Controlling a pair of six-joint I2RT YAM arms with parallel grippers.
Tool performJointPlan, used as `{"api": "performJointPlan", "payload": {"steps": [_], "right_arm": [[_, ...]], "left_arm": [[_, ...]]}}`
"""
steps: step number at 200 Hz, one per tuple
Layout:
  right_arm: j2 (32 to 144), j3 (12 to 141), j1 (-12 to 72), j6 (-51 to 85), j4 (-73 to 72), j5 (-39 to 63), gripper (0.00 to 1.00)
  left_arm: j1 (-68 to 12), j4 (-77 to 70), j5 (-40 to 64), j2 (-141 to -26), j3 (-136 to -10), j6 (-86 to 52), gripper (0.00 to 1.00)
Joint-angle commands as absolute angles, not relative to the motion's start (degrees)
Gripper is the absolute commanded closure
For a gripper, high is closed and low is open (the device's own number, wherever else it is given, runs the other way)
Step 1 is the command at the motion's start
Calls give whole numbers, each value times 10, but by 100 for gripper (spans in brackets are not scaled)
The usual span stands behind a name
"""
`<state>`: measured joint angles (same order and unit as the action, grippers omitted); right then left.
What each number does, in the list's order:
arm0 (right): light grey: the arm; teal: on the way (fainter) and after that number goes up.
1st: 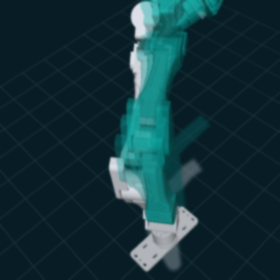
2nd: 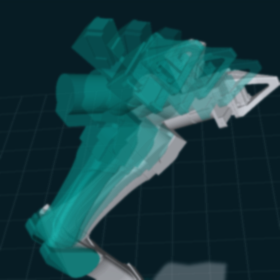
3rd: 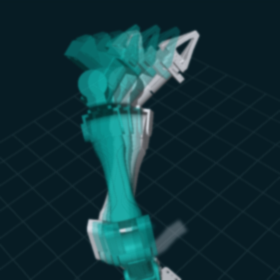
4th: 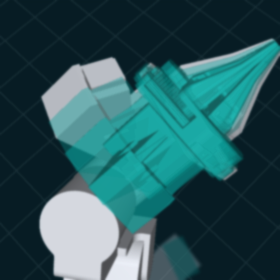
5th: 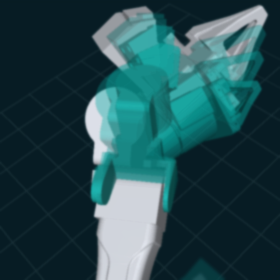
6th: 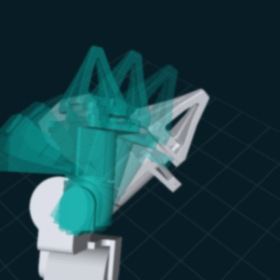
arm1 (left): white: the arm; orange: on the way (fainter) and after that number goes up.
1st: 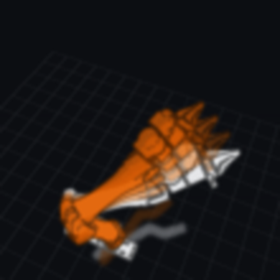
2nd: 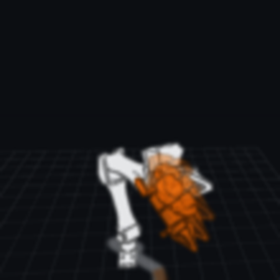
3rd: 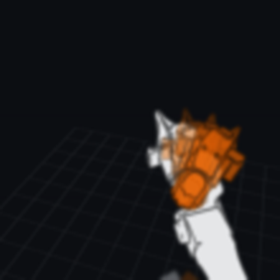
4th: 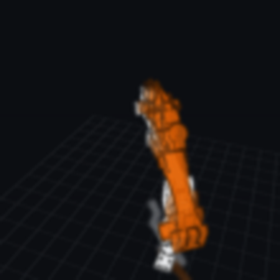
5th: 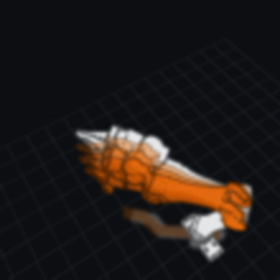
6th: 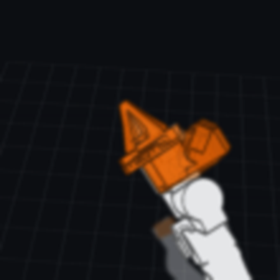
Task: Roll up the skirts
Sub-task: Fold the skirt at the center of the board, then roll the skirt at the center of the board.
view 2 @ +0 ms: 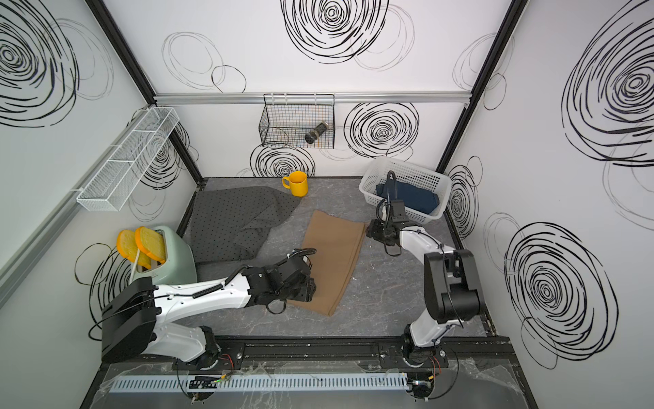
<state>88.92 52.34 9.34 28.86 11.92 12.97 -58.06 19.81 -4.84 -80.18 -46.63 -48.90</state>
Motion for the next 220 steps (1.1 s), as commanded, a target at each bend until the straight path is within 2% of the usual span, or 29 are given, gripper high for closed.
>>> {"api": "performJointPlan", "payload": {"steps": [1,12,17,36,76,93,105,116,120,133,148,161,167,189,204,220], "right_arm": [[836,464,105,309,115,156,29],[832,437,108,315,120,183,16],[831,425,111,316,120,191,0],[839,412,116,315,143,210,2],[789,382,106,317,138,254,2],[724,315,62,336,59,359,2],[677,244,21,373,-59,435,2],[648,208,26,380,-138,460,2],[641,211,37,371,-131,453,0],[625,250,103,316,-44,385,8],[613,291,224,271,41,233,10],[604,301,319,251,66,129,12],[600,297,360,248,65,87,16],[601,299,496,243,76,-31,22],[622,316,589,233,97,-108,23],[676,352,665,229,143,-156,20]], "left_arm": [[-582,214,0,-787,-475,-485,29],[-586,235,-15,-794,-499,-454,27],[-592,240,-23,-796,-511,-425,24],[-638,283,-104,-819,-567,-327,11],[-734,339,-188,-888,-599,-196,10],[-749,331,-173,-883,-580,-177,11],[-742,314,-158,-867,-565,-181,10],[-722,307,-123,-850,-562,-194,11],[-712,305,-111,-843,-561,-201,11],[-673,299,-63,-807,-553,-222,12],[-608,294,0,-756,-537,-261,14],[-523,289,57,-712,-519,-303,17],[-484,286,78,-692,-507,-331,16],[-336,276,147,-633,-456,-414,17],[-251,272,186,-613,-429,-449,20],[-198,271,190,-603,-412,-477,21]]}}
